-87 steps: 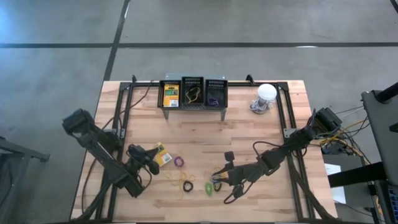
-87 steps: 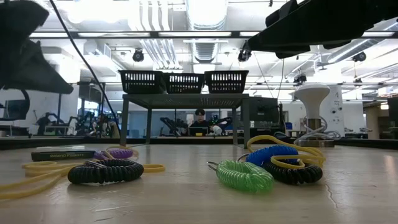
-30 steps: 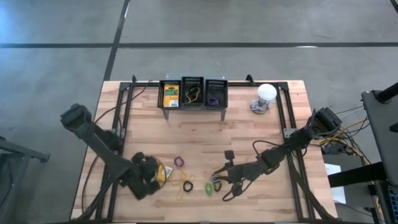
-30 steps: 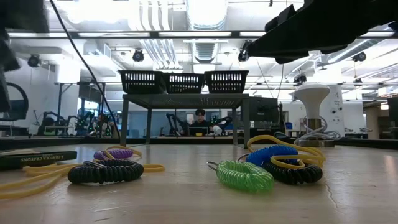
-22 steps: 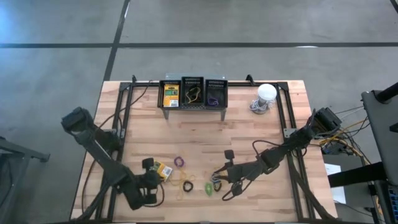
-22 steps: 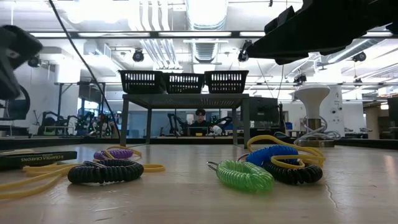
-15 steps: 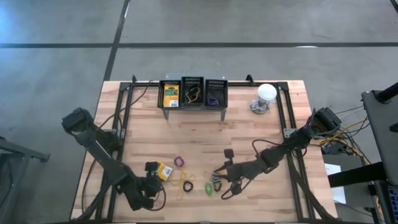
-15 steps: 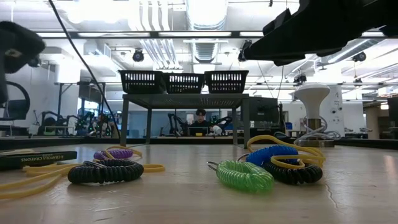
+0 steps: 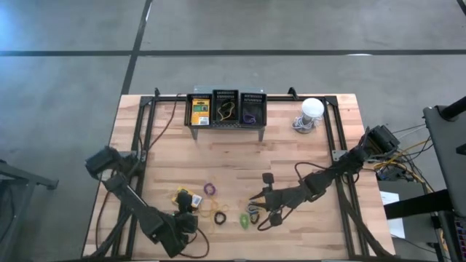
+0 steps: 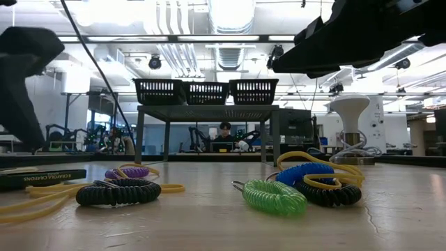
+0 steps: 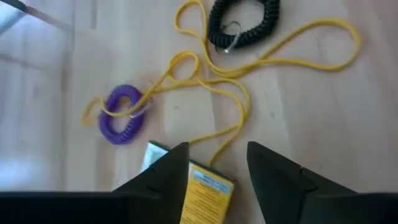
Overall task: Pick & Place Office Desk Supplies
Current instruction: Put the yellow crayon box into the left black basket
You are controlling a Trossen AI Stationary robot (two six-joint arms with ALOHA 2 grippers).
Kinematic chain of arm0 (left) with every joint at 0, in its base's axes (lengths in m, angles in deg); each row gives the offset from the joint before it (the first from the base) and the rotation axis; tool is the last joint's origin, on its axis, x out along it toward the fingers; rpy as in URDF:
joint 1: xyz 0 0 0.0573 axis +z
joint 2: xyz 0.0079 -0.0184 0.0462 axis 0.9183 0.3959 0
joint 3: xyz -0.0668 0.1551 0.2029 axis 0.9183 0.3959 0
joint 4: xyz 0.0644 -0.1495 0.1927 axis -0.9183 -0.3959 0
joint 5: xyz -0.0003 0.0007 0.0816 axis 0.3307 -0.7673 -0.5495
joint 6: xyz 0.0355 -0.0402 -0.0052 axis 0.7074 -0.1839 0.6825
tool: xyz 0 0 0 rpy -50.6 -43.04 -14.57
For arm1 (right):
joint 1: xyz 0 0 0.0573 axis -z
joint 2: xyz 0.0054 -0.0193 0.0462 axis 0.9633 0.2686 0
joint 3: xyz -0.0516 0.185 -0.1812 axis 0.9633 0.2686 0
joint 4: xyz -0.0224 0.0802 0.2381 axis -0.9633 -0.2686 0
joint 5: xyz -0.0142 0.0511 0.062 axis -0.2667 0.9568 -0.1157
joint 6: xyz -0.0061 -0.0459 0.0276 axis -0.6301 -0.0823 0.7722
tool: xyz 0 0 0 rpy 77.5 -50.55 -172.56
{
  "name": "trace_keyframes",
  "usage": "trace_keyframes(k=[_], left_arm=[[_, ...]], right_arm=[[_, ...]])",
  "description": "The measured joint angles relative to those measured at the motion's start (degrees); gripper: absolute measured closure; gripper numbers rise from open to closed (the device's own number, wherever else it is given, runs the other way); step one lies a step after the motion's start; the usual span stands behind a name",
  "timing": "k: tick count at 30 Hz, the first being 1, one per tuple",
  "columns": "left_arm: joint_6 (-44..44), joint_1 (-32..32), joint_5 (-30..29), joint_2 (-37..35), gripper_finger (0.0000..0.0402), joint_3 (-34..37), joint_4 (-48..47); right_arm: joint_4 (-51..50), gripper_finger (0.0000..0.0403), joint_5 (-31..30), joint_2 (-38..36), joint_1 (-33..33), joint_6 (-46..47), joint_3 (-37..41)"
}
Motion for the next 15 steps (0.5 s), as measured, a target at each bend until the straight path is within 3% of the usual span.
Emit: trace_keyframes(k=[5,11,15], left_arm=[[-0.1,0.0,1.0,3.9,0.0250,-3.0,-2.2],[-11.2,0.1,2.6,4.1,0.0252,-2.3,2.1],[-11.7,1.9,2.9,4.1,0.0249,-2.3,2.6]], right_arm=[[0.0,0.0334,0.0,0.0,0.0,0.2,0.0],[-0.1,0.0326,0.0,0.0,0.0,0.8,0.1],[-0.1,0.0323,0.0,0.0,0.0,0.9,0.1]])
